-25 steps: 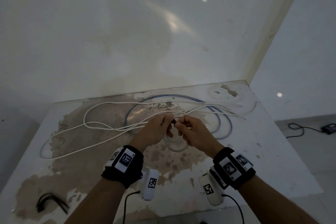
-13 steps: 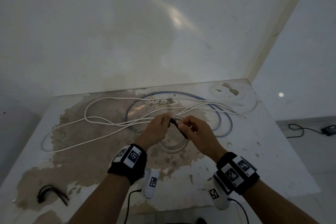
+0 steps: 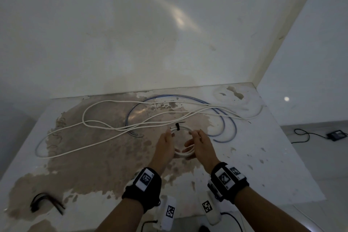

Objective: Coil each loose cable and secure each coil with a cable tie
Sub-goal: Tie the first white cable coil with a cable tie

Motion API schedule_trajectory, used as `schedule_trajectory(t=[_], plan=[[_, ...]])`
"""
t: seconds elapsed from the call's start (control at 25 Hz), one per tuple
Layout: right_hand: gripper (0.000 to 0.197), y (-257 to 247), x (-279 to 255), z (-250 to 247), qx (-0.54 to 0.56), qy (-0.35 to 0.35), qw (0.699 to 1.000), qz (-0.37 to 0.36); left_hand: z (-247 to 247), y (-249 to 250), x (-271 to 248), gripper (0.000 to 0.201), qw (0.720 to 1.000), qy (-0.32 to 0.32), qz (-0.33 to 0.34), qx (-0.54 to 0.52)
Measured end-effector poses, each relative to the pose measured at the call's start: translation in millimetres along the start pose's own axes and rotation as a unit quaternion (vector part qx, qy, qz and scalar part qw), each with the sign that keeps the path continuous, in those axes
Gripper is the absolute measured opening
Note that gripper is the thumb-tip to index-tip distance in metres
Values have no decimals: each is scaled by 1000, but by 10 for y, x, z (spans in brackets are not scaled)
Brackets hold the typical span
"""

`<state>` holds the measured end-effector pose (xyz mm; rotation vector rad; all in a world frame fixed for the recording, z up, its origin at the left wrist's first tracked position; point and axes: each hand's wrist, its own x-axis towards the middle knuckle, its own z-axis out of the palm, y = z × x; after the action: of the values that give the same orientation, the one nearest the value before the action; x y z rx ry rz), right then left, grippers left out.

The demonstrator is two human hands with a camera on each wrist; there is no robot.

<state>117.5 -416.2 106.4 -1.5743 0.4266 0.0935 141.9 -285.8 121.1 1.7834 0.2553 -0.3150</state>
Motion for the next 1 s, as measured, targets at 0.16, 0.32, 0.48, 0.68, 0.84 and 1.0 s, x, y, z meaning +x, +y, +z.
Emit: schedule_trajectory(t=[0.16,0.32,0.48,0.68,0.84,1.0], plan=[[28,231,-48,31,-48,-48,998,14,94,-408,135,32,983,87,118,113],[27,499,117,-56,-68,-32,996,38,86,-715,205,23,990,4,64,127],[29,794,364,-91,-165,-22,985,37,57,-1036,355,25,976,-86,8,200],[24,1035,537,-126,-309,-40,949,-40,-11,-1292,448,47,964,-110,33,241],[43,1061,552,-154,-423,-40,905,-31,-33,-1255,469,51,960,-103,30,258],[50,1060,549,-160,-438,-51,897,-22,-35,-1154,456,54,954,-124,42,269]])
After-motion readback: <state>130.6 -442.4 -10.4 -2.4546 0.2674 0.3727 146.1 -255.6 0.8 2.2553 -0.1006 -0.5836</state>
